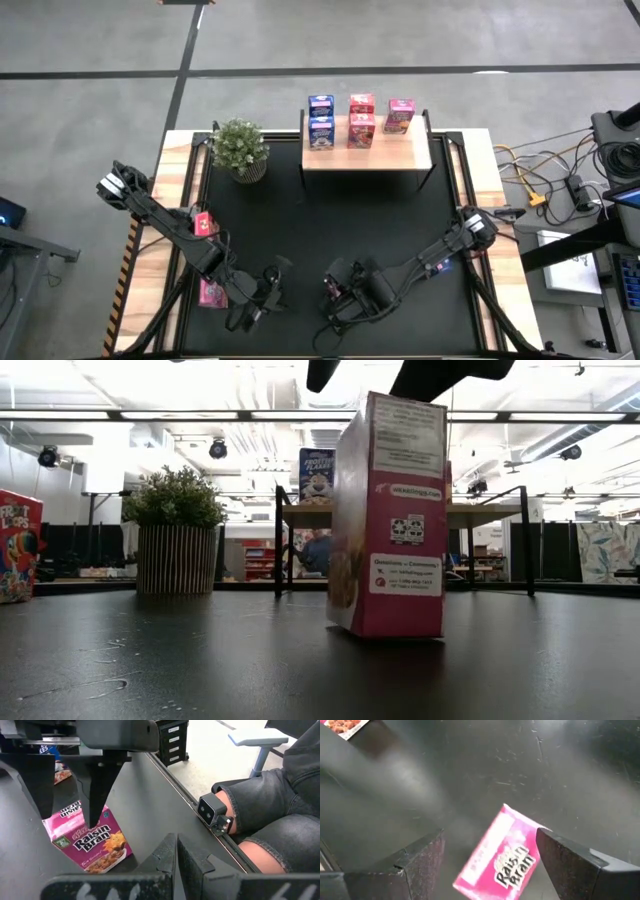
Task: Stack cereal on shelf
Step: Put the right purple cereal box on the shelf and align it with the other purple cereal box on the shelf
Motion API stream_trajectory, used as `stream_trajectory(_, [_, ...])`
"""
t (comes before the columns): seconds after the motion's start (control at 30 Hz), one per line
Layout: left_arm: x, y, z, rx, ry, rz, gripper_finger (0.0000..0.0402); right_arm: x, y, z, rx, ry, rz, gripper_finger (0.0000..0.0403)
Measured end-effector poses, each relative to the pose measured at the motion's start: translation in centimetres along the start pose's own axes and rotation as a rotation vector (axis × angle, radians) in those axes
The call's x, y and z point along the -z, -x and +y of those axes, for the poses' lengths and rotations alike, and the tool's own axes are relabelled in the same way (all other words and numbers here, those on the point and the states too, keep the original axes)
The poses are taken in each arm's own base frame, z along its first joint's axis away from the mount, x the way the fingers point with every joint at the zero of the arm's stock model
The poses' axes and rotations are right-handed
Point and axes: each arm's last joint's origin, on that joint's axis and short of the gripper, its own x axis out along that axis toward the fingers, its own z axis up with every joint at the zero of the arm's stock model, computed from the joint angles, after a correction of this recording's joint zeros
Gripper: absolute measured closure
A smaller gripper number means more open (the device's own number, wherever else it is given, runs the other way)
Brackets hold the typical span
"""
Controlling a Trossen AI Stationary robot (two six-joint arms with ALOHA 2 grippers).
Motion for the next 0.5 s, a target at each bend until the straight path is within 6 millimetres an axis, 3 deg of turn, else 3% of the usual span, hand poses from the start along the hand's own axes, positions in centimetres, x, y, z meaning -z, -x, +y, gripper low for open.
stream_trajectory(0.5, [0.0,0.0,0.0,0.0,0.001,0.0,0.0402,1.1,-1.2,-0.6,0.057,-0.012,-0.011,0.0101])
